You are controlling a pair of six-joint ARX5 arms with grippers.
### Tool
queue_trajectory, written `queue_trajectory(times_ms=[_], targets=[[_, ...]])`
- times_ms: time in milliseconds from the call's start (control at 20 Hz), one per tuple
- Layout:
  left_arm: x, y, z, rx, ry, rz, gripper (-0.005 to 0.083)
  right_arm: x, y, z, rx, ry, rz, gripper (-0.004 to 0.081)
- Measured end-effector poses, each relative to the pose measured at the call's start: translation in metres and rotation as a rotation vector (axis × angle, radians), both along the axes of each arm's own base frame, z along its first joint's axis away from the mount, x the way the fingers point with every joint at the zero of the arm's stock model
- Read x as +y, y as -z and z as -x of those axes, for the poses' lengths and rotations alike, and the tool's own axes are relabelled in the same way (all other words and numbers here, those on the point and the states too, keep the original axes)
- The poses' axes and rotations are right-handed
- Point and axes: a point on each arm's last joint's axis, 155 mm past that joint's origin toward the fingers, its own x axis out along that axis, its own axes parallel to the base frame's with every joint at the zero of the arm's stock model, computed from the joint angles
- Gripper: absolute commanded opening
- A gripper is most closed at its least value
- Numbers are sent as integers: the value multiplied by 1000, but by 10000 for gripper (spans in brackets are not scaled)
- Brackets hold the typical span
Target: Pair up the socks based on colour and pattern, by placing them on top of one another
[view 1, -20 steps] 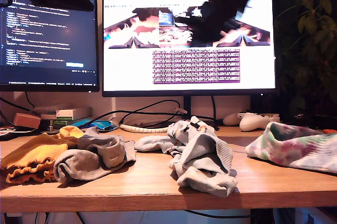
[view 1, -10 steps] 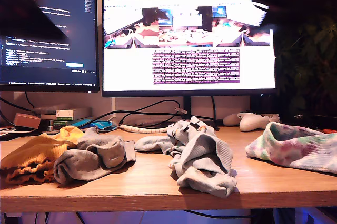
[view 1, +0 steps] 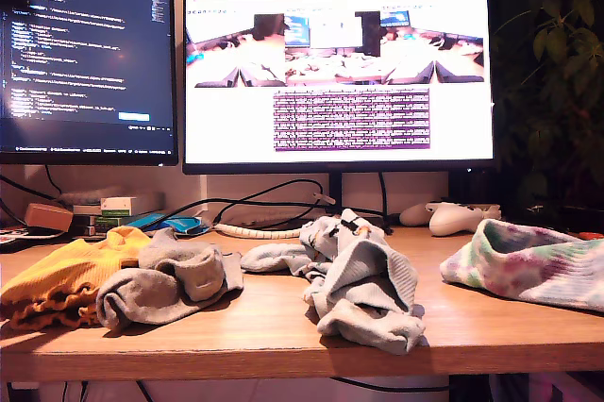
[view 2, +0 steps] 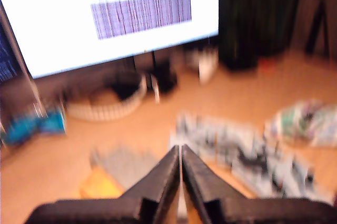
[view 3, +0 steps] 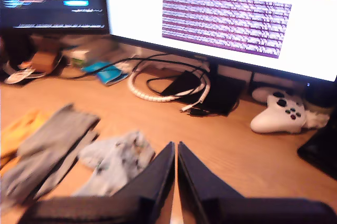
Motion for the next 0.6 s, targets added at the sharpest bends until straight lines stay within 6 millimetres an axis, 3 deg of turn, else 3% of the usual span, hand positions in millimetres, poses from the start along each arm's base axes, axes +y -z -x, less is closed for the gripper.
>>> queue_trajectory(times_ms=[100, 300, 600], targets=[[3, -1, 10, 21, -6, 31, -22, -4, 5, 14, 25, 0, 7, -10], [5, 26, 18, 131, -9, 10, -22, -8, 15, 28, 71, 2, 20, -10], [8, 63, 29, 292, -13, -31, -22, -11, 51, 39, 217, 2, 61, -10]])
